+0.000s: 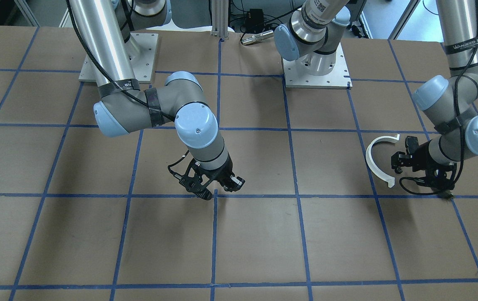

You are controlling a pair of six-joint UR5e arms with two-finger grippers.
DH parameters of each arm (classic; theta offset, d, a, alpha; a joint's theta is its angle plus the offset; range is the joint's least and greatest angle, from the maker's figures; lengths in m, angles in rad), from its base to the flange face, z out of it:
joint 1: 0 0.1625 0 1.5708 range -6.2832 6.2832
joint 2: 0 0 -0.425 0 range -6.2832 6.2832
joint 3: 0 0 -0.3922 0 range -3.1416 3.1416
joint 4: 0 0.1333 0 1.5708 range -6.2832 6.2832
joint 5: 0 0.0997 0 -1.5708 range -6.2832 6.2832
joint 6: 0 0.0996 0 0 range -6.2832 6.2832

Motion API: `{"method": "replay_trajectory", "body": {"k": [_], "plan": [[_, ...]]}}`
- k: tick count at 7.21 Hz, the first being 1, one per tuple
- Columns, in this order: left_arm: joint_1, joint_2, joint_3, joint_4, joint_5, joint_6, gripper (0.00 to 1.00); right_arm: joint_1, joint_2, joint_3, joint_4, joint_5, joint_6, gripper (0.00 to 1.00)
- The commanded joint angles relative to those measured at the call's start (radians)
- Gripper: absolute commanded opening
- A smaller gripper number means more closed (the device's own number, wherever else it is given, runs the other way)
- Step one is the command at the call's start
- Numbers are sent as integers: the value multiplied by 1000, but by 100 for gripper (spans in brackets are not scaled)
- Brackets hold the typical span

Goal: Place bearing gear from tray to pile

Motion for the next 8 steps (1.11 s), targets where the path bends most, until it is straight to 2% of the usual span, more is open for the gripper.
{"method": "replay_trajectory", "body": {"k": [1, 2, 3, 4, 5, 6, 7, 8], "plan": [[-10, 25, 23, -2, 3, -9, 100, -32, -15, -43, 9, 7, -89, 100], [-24, 35, 64, -22, 9, -11, 100, -56, -24, -113, 38, 1, -143, 100], [-34, 49, 127, -75, 9, -11, 100, -93, -54, -209, 198, -12, -231, 100], [-65, 52, 220, -159, 7, -15, 100, -142, -109, -321, 349, -13, -222, 100], [-124, 48, 319, -275, 0, -101, 100, -200, -170, -416, 564, -66, -268, 100], [-207, 48, 388, -359, -3, -224, 100, -254, -209, -454, 679, -149, -458, 100], [-303, 49, 413, -381, -7, -355, 100, -309, -253, -454, 771, -180, -572, 99], [-392, 55, 413, -381, -10, -465, 100, -372, -269, -453, 790, -214, -703, 94]]}}
